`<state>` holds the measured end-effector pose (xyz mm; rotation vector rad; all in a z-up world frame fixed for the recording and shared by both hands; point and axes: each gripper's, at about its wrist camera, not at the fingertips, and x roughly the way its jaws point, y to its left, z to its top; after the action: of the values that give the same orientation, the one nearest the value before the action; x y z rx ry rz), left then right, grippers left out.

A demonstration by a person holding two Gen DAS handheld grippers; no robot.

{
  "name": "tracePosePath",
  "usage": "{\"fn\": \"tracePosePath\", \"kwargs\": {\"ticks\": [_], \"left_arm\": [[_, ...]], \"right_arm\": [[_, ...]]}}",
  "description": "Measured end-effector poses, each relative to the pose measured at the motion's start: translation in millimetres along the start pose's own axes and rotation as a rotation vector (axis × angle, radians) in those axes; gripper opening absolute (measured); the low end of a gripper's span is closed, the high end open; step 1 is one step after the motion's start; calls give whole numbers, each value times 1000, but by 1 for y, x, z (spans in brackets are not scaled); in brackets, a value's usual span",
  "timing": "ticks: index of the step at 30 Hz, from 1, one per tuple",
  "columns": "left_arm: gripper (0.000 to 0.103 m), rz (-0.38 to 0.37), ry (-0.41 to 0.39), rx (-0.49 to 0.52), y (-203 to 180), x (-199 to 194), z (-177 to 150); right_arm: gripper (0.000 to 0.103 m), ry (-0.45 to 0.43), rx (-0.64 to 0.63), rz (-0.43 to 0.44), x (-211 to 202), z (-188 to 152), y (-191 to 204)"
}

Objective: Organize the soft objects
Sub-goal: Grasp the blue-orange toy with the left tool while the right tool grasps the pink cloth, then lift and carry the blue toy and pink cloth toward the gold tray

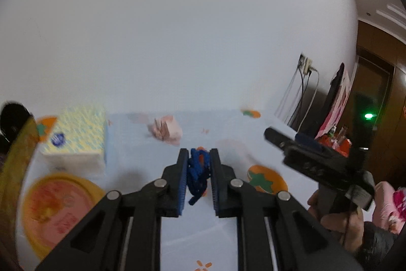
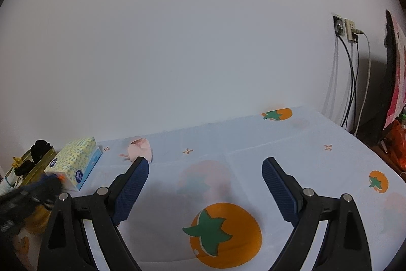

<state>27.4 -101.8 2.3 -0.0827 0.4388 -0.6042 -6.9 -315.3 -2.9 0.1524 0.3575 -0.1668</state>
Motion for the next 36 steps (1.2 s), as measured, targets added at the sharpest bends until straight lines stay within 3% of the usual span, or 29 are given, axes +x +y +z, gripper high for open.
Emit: {"fn": "tracePosePath", "kwargs": {"ticks": [7, 12, 22, 23, 24, 25, 26, 31, 36], "left_arm": [[14, 67, -70, -8, 6, -23, 7], [14, 137, -72, -23, 22, -32, 9], [14, 217, -64, -78, 42, -35, 10], [14, 220, -61, -78, 43, -34, 9], [14, 221, -58, -80, 43, -33, 10], [14, 222, -57, -80, 43, -33, 9], [14, 225, -56, -77, 43, -32, 9], [14, 249, -55, -58, 43, -31, 9], [14, 284, -36, -63, 48, -30, 10]], "right_arm": [[93, 60, 34, 75, 33, 6, 17], [93, 146, -50, 128, 82, 14, 67], [92, 350, -134, 123, 178, 22, 126], [90, 364, -129, 122, 183, 22, 126], [75, 392, -127, 124, 189, 20, 126], [53, 411, -122, 132, 192, 19, 125], [44, 433, -107, 143, 195, 17, 122], [31, 450, -42, 193, 193, 14, 103], [29, 397, -47, 190, 156, 7, 90]]}}
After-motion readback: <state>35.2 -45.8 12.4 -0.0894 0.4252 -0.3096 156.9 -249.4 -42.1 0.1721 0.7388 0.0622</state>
